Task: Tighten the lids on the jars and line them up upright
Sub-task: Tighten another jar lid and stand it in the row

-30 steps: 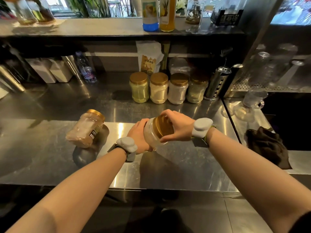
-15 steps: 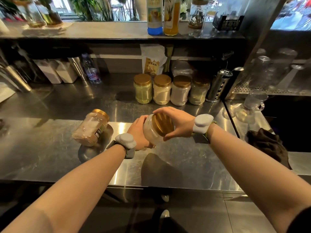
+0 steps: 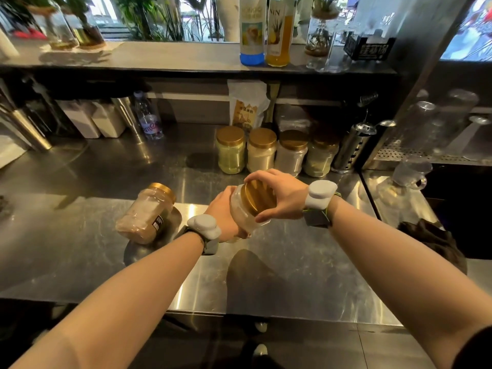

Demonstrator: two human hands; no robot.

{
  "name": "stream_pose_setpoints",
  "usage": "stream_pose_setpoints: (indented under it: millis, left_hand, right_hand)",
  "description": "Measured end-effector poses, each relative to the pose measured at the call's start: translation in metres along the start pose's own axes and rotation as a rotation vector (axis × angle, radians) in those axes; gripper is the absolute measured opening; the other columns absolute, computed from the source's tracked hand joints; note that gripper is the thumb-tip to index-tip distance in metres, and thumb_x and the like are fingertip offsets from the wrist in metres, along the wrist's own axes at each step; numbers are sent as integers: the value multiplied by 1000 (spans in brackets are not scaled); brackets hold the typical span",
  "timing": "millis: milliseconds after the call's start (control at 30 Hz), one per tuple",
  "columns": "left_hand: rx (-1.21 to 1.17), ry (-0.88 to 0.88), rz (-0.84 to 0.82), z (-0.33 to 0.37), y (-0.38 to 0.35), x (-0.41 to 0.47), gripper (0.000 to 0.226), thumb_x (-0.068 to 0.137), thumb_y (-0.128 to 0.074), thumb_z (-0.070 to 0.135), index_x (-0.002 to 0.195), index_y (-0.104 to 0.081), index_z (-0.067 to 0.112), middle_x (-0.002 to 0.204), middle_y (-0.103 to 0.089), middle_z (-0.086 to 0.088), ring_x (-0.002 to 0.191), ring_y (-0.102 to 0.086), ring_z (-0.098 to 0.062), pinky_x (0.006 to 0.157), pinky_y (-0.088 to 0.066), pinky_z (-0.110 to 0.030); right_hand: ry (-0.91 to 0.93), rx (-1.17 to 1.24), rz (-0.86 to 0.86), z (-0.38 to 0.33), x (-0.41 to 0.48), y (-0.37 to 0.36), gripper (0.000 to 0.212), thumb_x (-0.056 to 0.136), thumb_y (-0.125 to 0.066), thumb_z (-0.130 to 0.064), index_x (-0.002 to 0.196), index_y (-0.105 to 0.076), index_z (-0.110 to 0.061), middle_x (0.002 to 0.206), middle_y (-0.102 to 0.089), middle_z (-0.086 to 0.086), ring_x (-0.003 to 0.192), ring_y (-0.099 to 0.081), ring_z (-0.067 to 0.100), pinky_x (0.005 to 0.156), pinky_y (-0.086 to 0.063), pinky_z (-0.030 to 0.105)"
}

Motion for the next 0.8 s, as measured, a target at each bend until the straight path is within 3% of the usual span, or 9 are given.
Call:
stream_pose_setpoints:
  millis: [133,333,433,500,633,733,800]
  left_hand:
    - [-68,7,14,-2,7,13,95,49,-83,54,126,-29,39,109,-52,13,91,-56,-6,71,-39,-13]
    - [-59,75,7,-17,9,40,98,43,-82,59,124,-33,38,98,-51,20,85,-56,-1,75,-47,-19]
    - [-62,166,91,-26,14,52,100,33,-83,61,120,-43,34,96,-55,15,83,-59,-6,69,-46,-18]
    - [-93,280,163,-34,21,55,109,26,-82,67,121,-38,36,105,-51,9,90,-56,-9,76,-47,-22]
    - [-75,322,193,-44,30,57,112,30,-80,67,125,-29,37,111,-41,6,109,-45,-17,90,-43,-28]
    - [-73,313,162,-47,43,61,116,34,-80,73,131,-30,33,112,-45,7,109,-47,-14,92,-44,-29]
    - [-191,342,190,-53,50,63,117,38,-87,62,135,-33,28,121,-49,2,113,-50,-18,97,-47,-37]
  right_hand:
    - [-25,-20,11,1,15,7,85,68,-79,-54,136,-30,-44,138,-40,-7,125,-43,21,97,-49,37]
    - [-36,-61,7,7,36,19,88,70,-72,-63,144,-27,-47,144,-39,-4,130,-40,22,101,-40,35]
    - [-101,-57,41,7,44,25,96,72,-65,-70,150,-22,-35,151,-36,0,135,-39,25,106,-40,39]
    - [-189,-21,53,6,51,28,93,79,-54,-71,152,-23,-22,153,-36,5,136,-40,26,108,-38,40]
    - [-343,56,48,4,55,21,49,101,-35,-45,130,-53,-10,128,-59,13,114,-56,28,98,-44,39]
    - [-373,84,-34,1,62,9,36,101,-40,-24,124,-59,-5,125,-62,16,114,-58,30,99,-45,39]
    - [-394,150,-74,-1,70,-2,33,99,-41,-16,122,-59,-1,126,-61,18,114,-59,33,100,-45,44]
Point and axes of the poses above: each hand's wrist, its own x-axis towards the middle knuckle, its own y-axis out of the back of the hand, z = x × y, the point moved 1 cm from there along x, towards the middle knuckle
